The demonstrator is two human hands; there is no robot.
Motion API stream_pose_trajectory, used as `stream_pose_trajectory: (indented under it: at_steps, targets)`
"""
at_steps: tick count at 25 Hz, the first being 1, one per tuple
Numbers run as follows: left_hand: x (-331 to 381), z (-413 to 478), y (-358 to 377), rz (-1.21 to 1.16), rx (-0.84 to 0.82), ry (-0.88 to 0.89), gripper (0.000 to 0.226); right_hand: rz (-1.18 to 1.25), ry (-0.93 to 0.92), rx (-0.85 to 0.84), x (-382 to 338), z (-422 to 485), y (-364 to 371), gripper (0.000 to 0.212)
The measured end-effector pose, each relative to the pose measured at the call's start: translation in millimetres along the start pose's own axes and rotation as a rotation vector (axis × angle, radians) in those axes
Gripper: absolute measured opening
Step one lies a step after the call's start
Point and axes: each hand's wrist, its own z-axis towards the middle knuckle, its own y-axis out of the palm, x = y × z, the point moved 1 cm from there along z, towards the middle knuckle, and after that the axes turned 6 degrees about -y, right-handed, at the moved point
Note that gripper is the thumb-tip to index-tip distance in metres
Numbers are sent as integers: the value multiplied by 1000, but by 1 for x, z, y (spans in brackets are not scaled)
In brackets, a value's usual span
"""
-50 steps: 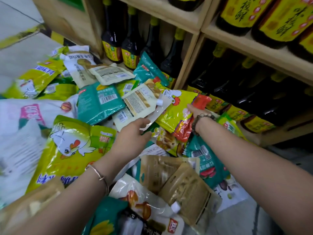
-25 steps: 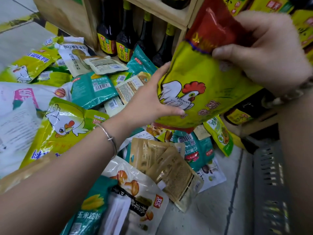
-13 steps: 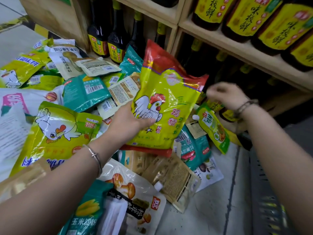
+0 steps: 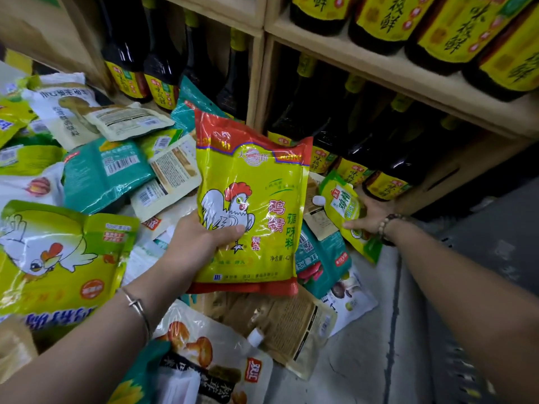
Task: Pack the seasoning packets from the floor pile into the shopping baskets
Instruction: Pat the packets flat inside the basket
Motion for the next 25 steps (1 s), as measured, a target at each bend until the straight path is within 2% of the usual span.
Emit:
stream_pose_trajectory:
  at_steps: [3, 5, 6, 9, 11, 14, 19, 22, 25]
  targets:
    - [-12, 5, 11, 22, -38, -38, 26, -7, 61, 15, 8, 8, 0, 103]
    - [-19, 10, 19, 31, -37, -55, 24, -16, 90, 19, 10, 13, 1, 105]
    - [-23, 12, 22, 30, -27, -69, 24, 3, 84, 33, 12, 15, 1, 95]
    - [-37, 17, 27, 17, -16, -134, 46, 80, 58, 161, 13, 12, -11, 40]
    - [-43, 9, 27, 25, 28, -157, 49, 130, 60, 277, 9, 1, -16, 29]
    - [-40, -18, 25, -54, 90, -197, 41, 363, 74, 458, -15, -35, -10, 14]
    - [12, -113, 16, -67, 232, -347, 34, 481, 124, 454, -77, -135, -13, 24]
    - [62, -179, 19, -83, 222, -347, 31, 493, 223, 480, -106, -208, -48, 22]
    - [120, -237, 28, 7, 186, -324, 16, 447, 287, 579, -135, -288, -95, 21]
